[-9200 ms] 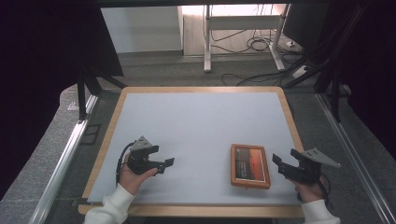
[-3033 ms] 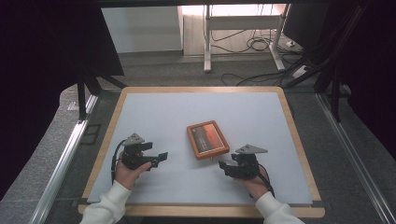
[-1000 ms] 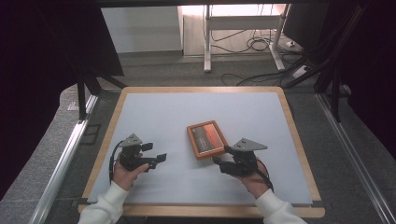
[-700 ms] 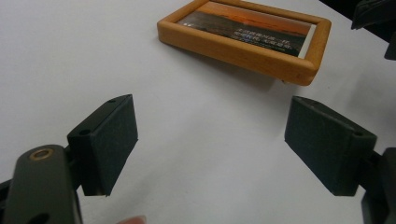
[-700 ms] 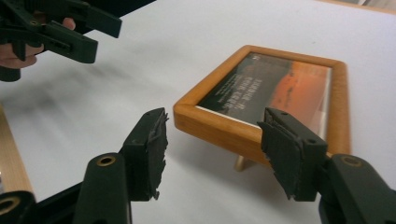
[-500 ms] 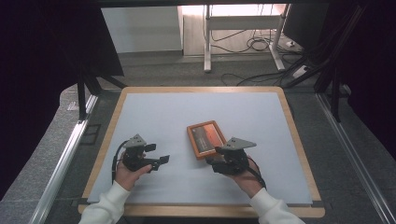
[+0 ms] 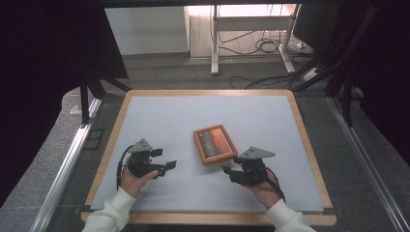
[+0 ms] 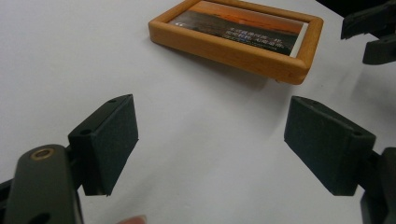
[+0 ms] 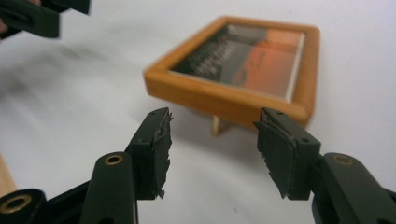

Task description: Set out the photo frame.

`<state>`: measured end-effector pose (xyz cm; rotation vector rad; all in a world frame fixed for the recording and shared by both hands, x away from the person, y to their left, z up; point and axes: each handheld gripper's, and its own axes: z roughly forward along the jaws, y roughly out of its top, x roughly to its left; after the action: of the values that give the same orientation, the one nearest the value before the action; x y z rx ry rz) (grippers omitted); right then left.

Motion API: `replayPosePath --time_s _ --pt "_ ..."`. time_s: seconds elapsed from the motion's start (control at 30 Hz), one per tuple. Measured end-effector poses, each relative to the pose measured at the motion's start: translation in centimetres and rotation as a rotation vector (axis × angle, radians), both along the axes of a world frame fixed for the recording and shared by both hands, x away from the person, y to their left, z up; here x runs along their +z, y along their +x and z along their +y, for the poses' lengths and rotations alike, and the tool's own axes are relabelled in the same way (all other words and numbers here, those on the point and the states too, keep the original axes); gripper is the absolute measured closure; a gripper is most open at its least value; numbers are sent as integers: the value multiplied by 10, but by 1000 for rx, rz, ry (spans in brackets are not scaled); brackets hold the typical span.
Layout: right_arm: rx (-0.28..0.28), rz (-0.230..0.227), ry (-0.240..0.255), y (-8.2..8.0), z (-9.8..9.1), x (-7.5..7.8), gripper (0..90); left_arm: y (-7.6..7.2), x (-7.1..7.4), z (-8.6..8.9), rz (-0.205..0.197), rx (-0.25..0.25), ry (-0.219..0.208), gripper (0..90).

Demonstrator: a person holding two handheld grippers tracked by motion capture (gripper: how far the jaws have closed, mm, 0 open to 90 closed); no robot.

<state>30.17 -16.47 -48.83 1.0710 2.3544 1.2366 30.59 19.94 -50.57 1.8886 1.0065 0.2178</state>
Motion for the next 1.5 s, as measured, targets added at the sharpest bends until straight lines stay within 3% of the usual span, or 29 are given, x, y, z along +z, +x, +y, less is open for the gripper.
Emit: replayPosePath --time_s 0.23,0.3,0.5,0.67,0.87,1.07,1.1,1.5 --pt "-42 41 -42 7 0 -18 459 1 0 -2 -2 -5 4 174" --pt "-61 52 -64 14 5 -27 469 2 -1 -2 1 -4 1 174" --pt "-84 78 -60 23 25 -38 491 2 -1 -2 -2 -4 4 174" --pt "-95 89 -48 26 37 -41 545 2 -1 0 -2 -1 2 173" --pt "-146 101 -32 32 45 -46 652 1 0 2 -7 2 -1 173" --pt "-152 99 -31 34 45 -46 831 1 0 2 -5 6 -3 173" --pt "-148 82 -45 33 48 -47 838 0 0 2 -7 5 -3 173" --pt "-132 78 -42 34 46 -46 850 0 0 5 -9 11 -5 173"
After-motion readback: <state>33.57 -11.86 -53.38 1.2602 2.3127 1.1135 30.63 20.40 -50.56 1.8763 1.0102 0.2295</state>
